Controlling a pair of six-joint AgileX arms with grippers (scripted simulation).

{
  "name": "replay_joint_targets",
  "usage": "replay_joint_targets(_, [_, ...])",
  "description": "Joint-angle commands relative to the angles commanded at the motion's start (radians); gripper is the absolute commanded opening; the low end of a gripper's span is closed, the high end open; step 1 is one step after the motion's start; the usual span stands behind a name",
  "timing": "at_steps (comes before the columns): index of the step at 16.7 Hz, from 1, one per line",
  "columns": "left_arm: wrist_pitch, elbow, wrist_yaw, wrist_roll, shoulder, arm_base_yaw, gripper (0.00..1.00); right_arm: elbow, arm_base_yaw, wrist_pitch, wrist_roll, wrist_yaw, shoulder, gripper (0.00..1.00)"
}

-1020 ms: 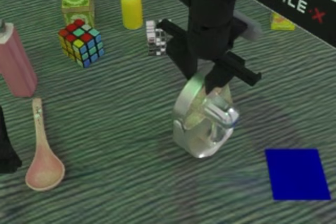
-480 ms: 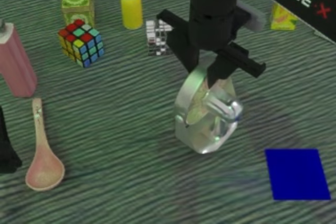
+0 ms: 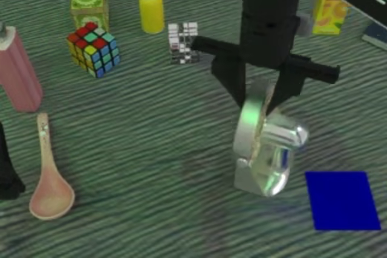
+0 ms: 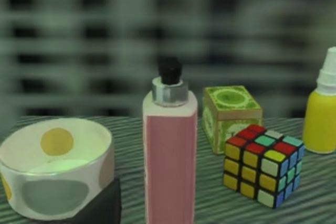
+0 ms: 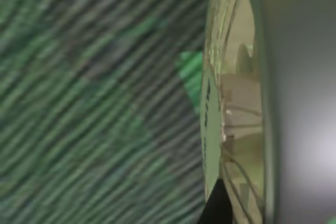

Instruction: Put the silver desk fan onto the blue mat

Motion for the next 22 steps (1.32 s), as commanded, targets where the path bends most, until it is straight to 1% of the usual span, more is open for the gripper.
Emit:
replay_joint_targets(2, [0.000,0.000,0.000,0.000,0.000,0.000,1.00,-0.067,-0.017,-0.010,-0.195,-0.018,-0.054,0.00])
replay_joint_targets(5, [0.000,0.000,0.000,0.000,0.000,0.000,1.00,-0.183,-0.047,-0.009,-0.538,-0.038,-0.153,0.00])
replay_joint_targets(7, [0.000,0.000,0.000,0.000,0.000,0.000,1.00,-0.267,-0.070,0.003,-0.787,-0.044,-0.227,0.00])
replay_joint_targets(10, [0.000,0.000,0.000,0.000,0.000,0.000,1.00,-0.397,-0.107,0.037,-1.160,-0.042,-0.338,0.00])
replay_joint_targets(14, [0.000,0.000,0.000,0.000,0.000,0.000,1.00,-0.567,-0.156,0.102,-1.611,-0.018,-0.473,0.00])
replay_joint_targets(17, [0.000,0.000,0.000,0.000,0.000,0.000,1.00,-0.684,-0.191,0.158,-1.886,0.012,-0.558,0.00])
replay_joint_targets(20, [0.000,0.000,0.000,0.000,0.000,0.000,1.00,-0.779,-0.219,0.209,-2.082,0.043,-0.622,0.00])
replay_joint_targets(22, [0.000,0.000,0.000,0.000,0.000,0.000,1.00,-0.820,-0.231,0.231,-2.161,0.058,-0.647,0.00])
